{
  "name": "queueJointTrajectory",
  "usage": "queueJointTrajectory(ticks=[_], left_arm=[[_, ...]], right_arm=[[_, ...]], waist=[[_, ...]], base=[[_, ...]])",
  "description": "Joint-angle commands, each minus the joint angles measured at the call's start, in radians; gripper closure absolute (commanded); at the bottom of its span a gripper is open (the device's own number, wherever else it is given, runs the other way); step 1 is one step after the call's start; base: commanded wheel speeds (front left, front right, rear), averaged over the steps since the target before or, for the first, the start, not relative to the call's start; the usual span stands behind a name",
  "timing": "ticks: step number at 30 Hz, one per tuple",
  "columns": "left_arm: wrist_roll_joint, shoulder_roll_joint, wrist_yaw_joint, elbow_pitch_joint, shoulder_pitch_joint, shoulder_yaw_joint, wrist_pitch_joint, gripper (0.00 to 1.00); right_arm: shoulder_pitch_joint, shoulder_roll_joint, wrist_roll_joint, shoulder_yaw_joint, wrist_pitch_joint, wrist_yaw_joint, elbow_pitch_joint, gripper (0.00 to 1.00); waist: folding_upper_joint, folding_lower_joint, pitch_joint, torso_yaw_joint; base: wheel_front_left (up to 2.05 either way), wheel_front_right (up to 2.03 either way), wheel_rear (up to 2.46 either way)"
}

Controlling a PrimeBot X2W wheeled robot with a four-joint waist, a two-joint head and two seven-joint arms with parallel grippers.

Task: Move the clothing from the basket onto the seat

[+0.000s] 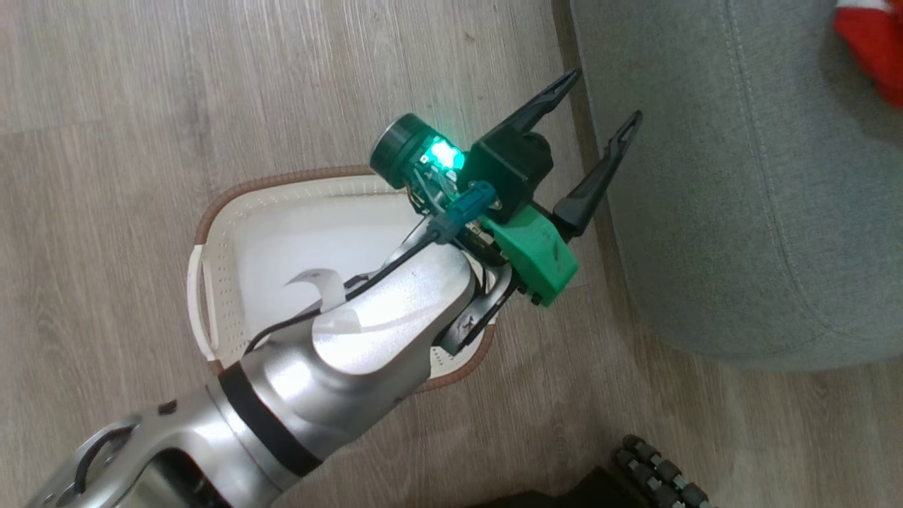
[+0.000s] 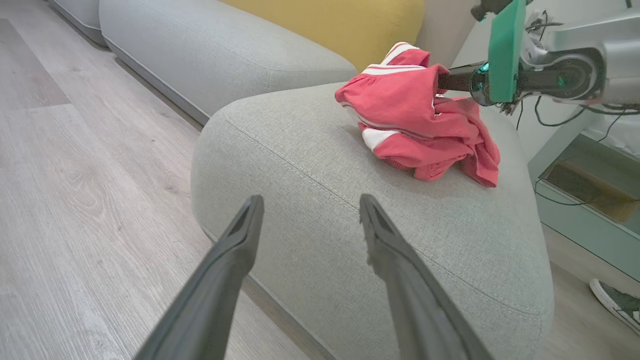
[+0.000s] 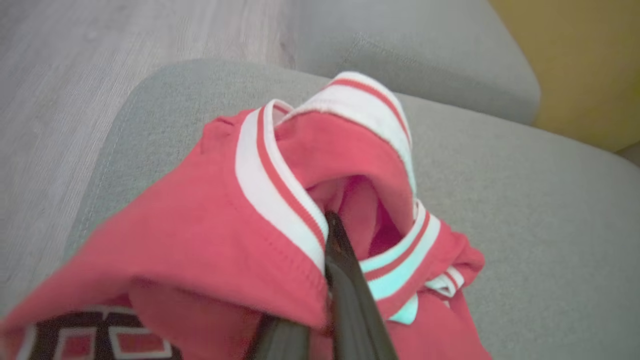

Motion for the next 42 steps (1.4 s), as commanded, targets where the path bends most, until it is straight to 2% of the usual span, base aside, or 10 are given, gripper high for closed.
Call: queueJointTrajectory(ticks=[1,2,3,4,5,18,25,32,38,42], left_arm=[[-0.009,-0.009,0.010,-0.027,-0.032,0.013,-0.012,0.00],[-0.014,-0.009,0.012,-0.024,-0.033,0.011,-0.015,0.00],[-0.018,-0.009,0.013,-0.021,-0.033,0.009,-0.018,0.00],[-0.022,-0.009,0.014,-0.018,-0.034,0.008,-0.021,0.00],[-0.026,-0.009,0.015,-0.014,-0.034,0.007,-0.024,0.00],[-0.090,0.006,-0.020,0.021,0.048,0.040,-0.058,0.00],[-0.107,0.045,-0.030,-0.017,0.131,0.088,-0.063,0.00],[-0.104,0.097,-0.019,-0.091,0.218,0.146,-0.064,0.00],[-0.103,0.143,-0.002,-0.147,0.284,0.188,-0.065,0.00],[-0.105,0.179,0.016,-0.185,0.327,0.215,-0.065,0.00]], right_arm=[[0.009,-0.065,0.036,0.026,0.026,0.000,-0.006,1.00],[0.005,-0.070,0.058,0.044,0.041,0.000,-0.005,1.00],[0.000,-0.073,0.075,0.063,0.054,0.000,-0.006,0.89],[-0.005,-0.075,0.092,0.082,0.065,0.000,-0.008,0.33],[-0.009,-0.075,0.109,0.100,0.077,0.000,-0.009,0.00],[-0.039,-0.100,0.257,0.307,0.230,0.000,-0.062,0.00],[-0.067,-0.119,0.273,0.387,0.143,0.000,-0.138,0.00],[-0.040,-0.155,0.274,0.418,-0.041,0.000,-0.205,0.00],[0.002,-0.177,0.275,0.419,-0.151,0.000,-0.241,0.00],[0.055,-0.181,0.290,0.360,-0.179,0.000,-0.256,0.00]], waist=[[0.0000,-0.0001,-0.012,0.000],[0.0000,-0.0001,-0.017,-0.001],[0.0000,-0.0001,-0.023,-0.002],[0.0000,-0.0001,-0.029,-0.005],[0.0000,-0.0001,-0.038,-0.008],[0.0000,-0.0001,-0.234,-0.063],[0.0000,-0.0001,-0.353,-0.078],[0.0000,-0.0001,-0.441,-0.051],[0.0000,-0.0001,-0.489,-0.023],[0.0000,-0.0001,-0.518,0.004]], base=[[0.00,0.00,0.00],[0.00,0.00,0.00],[0.00,0.00,0.00],[0.00,0.00,0.00],[0.00,0.00,0.00],[0.00,0.00,0.00],[0.00,0.00,0.00],[0.00,0.00,0.00],[0.00,0.00,0.00],[0.00,0.00,0.00]])
